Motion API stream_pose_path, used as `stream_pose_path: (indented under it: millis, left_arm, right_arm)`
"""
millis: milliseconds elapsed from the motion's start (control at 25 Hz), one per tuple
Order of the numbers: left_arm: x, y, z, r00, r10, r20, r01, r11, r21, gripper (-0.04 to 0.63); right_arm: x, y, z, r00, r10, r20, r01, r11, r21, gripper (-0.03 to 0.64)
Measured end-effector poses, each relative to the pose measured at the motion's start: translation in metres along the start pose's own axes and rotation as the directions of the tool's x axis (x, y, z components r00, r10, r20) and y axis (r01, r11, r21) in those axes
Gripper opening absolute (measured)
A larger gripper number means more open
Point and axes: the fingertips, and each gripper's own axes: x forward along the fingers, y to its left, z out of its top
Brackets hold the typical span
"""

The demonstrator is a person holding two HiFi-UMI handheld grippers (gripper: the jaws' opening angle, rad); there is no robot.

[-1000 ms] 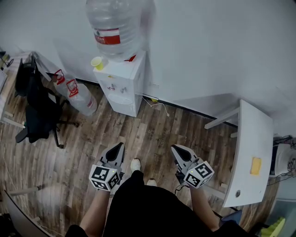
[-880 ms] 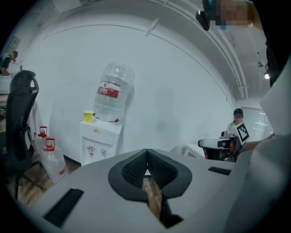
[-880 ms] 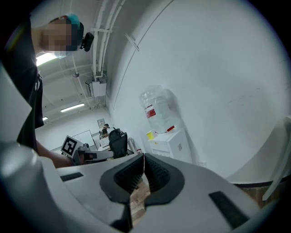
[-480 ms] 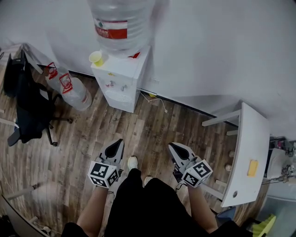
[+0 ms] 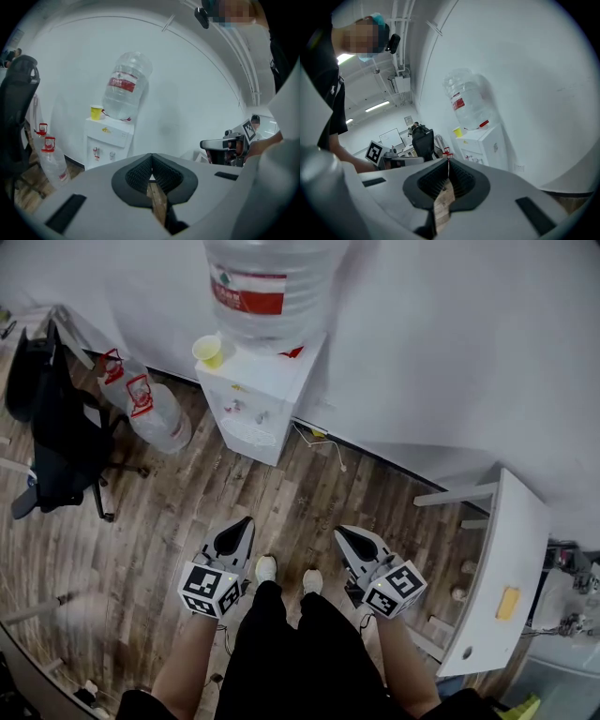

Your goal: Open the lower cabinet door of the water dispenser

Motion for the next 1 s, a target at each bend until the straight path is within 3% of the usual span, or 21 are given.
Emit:
stream_pose_path:
  millis: [240, 480, 1000]
  left_arm:
    - [0.011, -0.010, -0.001, 0.997, 0.073, 0.022, -0.073, 0.997, -0.011, 0.014]
    - [0.034, -0.048, 0.000, 0.992, 0.123, 0.039, -0.121, 0.992, -0.034, 0.014]
    - [0.053, -0.090, -0.020, 0.963, 0.267, 0.027, -0.266, 0.963, -0.045, 0.014]
  right_arm:
    - [0.007, -0.023, -0.006, 0.996, 0.082, -0.023, -0.083, 0.997, -0.009, 0.023]
    - [-0.001, -0.056, -0.008, 0.987, 0.153, -0.050, -0.154, 0.988, -0.015, 0.023]
    - [-0.011, -0.102, -0.019, 0.962, 0.264, -0.062, -0.266, 0.964, -0.018, 0.023]
